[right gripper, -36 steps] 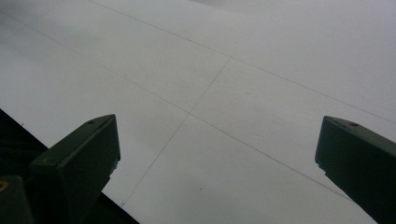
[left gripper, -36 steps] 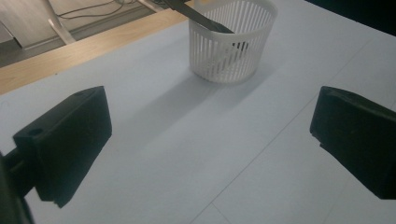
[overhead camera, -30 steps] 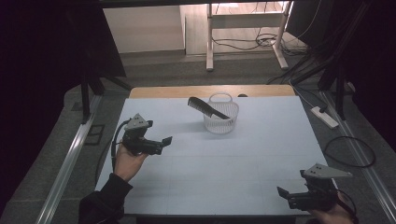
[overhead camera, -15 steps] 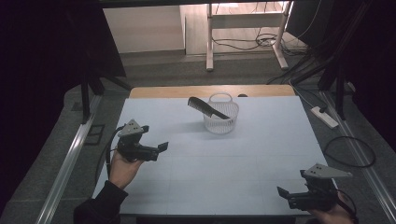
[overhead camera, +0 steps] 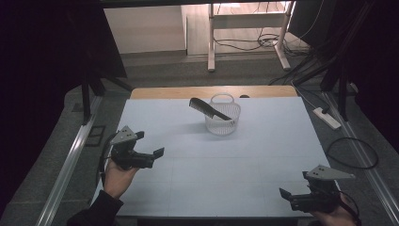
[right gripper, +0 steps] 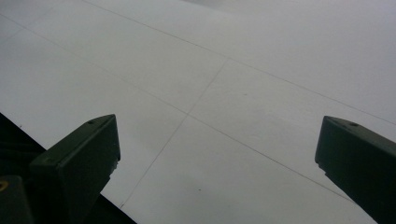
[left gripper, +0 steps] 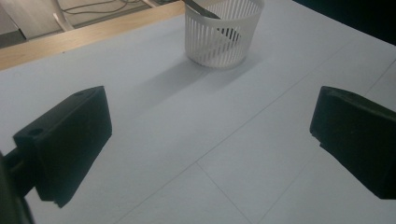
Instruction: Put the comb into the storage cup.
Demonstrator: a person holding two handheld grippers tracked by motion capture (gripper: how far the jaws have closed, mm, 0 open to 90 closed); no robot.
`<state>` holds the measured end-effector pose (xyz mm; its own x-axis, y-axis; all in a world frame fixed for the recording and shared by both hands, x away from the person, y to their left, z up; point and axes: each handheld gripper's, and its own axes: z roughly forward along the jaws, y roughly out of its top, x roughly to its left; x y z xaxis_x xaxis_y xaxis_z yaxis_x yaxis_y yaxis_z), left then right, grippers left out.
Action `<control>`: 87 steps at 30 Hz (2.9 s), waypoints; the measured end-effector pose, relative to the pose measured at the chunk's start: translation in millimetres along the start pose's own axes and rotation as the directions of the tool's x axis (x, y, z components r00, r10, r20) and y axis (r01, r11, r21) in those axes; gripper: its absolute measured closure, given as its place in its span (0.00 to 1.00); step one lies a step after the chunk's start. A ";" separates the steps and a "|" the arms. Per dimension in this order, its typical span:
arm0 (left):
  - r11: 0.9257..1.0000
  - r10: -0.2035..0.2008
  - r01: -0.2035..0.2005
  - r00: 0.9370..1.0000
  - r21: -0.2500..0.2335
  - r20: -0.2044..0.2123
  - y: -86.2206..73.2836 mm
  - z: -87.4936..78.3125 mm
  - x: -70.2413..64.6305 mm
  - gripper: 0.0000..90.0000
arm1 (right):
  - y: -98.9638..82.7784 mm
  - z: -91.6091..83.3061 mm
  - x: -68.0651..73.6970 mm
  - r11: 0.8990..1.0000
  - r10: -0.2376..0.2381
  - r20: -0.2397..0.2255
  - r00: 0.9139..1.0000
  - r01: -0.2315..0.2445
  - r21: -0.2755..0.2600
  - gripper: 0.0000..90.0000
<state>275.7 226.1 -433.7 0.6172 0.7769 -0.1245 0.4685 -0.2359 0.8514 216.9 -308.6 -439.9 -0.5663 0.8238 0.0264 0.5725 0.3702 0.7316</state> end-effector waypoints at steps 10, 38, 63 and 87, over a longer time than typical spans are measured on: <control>1.000 -0.020 0.020 1.000 -0.001 0.001 -6.9 -8.9 -2.9 0.00 | -0.1 -0.3 -0.8 1.000 0.007 -0.001 1.000 -0.007 -0.004 0.00; 0.998 -0.056 0.056 0.998 0.016 0.002 -30.6 -35.7 -9.6 0.00 | 0.0 -0.3 -1.6 1.000 0.014 -0.005 1.000 -0.014 -0.003 0.00; 0.996 -0.062 0.064 0.997 0.060 -0.044 -54.4 -60.6 -21.4 0.00 | 0.2 0.1 -1.2 1.000 0.014 0.004 1.000 -0.014 -0.001 0.00; 0.992 -0.067 0.073 0.996 0.100 -0.064 -69.3 -73.2 -32.3 0.00 | -0.2 -1.3 -3.4 0.999 0.033 0.027 0.999 -0.032 -0.015 0.00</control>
<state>177.0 260.0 -451.4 0.5430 0.8265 -0.1484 0.5730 -0.2355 0.7850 217.9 -312.1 -439.2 -0.5311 0.8467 0.0320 0.5818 0.3370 0.7402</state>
